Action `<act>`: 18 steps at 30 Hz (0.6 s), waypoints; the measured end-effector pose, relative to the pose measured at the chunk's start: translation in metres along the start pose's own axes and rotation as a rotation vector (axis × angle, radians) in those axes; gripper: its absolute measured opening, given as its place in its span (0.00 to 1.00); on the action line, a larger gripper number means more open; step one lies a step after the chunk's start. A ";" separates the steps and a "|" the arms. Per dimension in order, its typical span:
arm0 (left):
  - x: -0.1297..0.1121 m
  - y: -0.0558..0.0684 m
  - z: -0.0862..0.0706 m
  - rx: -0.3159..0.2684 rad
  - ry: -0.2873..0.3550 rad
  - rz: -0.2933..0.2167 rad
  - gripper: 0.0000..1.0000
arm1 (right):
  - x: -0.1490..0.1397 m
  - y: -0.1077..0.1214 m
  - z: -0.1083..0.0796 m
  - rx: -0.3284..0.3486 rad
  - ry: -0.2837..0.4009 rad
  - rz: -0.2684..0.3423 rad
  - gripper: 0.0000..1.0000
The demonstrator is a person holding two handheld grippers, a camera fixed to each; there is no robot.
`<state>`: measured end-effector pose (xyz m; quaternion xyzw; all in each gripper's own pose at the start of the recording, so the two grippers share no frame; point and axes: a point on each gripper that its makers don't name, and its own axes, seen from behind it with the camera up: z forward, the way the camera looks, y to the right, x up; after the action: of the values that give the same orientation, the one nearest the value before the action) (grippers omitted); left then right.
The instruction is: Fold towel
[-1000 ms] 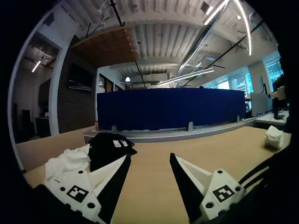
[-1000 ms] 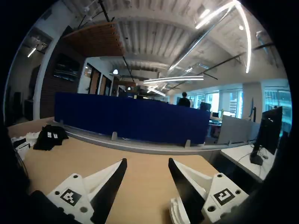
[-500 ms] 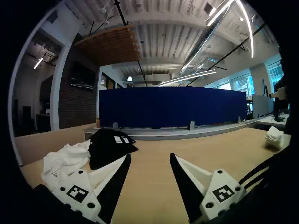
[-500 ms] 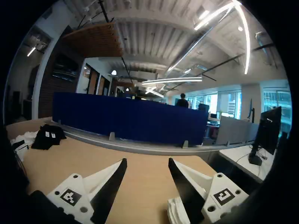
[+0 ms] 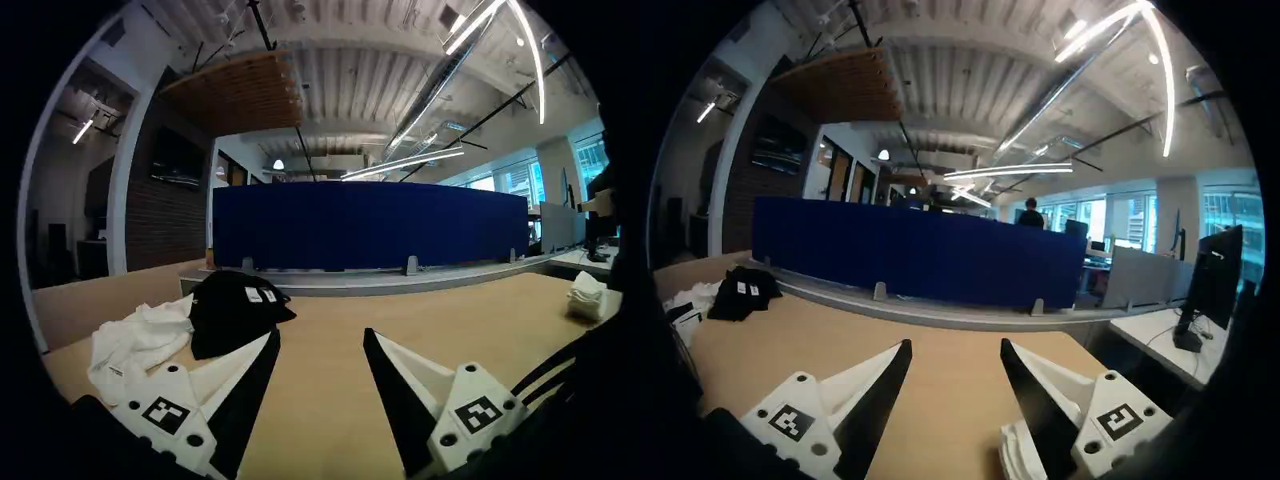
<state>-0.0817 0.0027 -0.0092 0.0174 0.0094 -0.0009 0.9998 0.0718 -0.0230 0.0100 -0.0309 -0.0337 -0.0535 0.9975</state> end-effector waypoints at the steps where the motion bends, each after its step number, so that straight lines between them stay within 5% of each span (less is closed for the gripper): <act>1: 0.000 0.000 0.000 0.000 -0.001 0.001 0.76 | 0.000 0.000 0.000 0.001 0.001 0.001 0.85; 18: 0.002 -0.001 0.002 0.000 -0.002 0.002 0.77 | -0.003 0.014 0.002 0.006 0.044 0.016 0.87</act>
<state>-0.0799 0.0020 -0.0074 0.0176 0.0082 0.0002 0.9998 0.0697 -0.0090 0.0108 -0.0272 -0.0115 -0.0461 0.9985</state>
